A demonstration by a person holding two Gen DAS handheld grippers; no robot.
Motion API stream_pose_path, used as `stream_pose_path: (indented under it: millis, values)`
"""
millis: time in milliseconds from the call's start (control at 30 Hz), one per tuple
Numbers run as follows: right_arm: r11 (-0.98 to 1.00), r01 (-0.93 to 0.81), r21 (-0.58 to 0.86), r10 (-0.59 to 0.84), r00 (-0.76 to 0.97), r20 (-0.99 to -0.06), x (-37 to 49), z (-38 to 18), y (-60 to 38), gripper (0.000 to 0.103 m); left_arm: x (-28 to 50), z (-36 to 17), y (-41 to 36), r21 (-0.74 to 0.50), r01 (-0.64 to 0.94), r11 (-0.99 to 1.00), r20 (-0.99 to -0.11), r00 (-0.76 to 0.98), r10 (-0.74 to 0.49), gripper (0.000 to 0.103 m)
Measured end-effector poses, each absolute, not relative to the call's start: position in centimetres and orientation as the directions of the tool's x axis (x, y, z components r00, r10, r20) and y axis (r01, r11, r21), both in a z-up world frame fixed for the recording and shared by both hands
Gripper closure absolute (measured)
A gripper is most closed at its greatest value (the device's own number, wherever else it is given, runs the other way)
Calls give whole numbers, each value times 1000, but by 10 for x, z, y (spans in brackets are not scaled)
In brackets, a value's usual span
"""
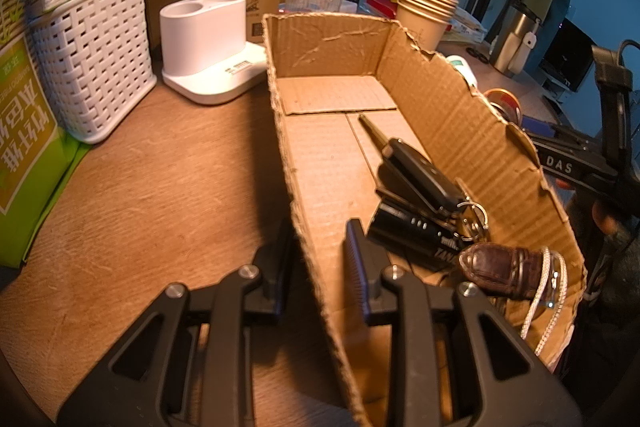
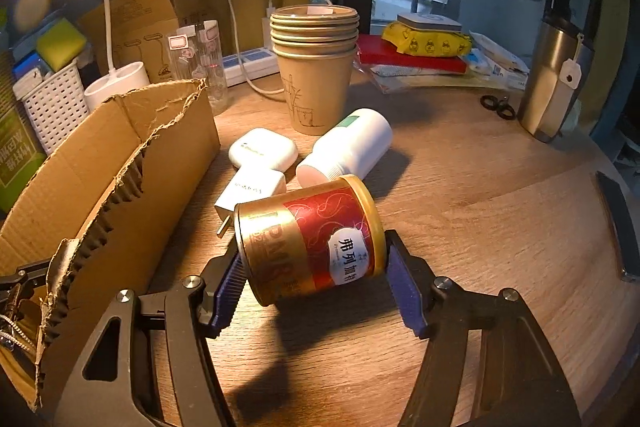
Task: Organize rigid objects
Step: 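Close the right gripper around the red-and-gold can and lift it, then carry the can over the box with the right gripper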
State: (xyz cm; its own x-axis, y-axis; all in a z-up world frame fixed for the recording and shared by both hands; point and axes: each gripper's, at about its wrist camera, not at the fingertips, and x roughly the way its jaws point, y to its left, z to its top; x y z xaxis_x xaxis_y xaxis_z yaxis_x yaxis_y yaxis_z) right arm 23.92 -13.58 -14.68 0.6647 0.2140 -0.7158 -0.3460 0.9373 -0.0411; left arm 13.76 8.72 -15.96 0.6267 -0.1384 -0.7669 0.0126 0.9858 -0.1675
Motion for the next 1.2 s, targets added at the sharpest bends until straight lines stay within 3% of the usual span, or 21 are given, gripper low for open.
stream_pose_path:
  millis: [1200]
  values:
    - [931,-358,-75,257,788,-560,189,-81,-130,36,138,-160,87,-168,13,986,-767,627,-139,76]
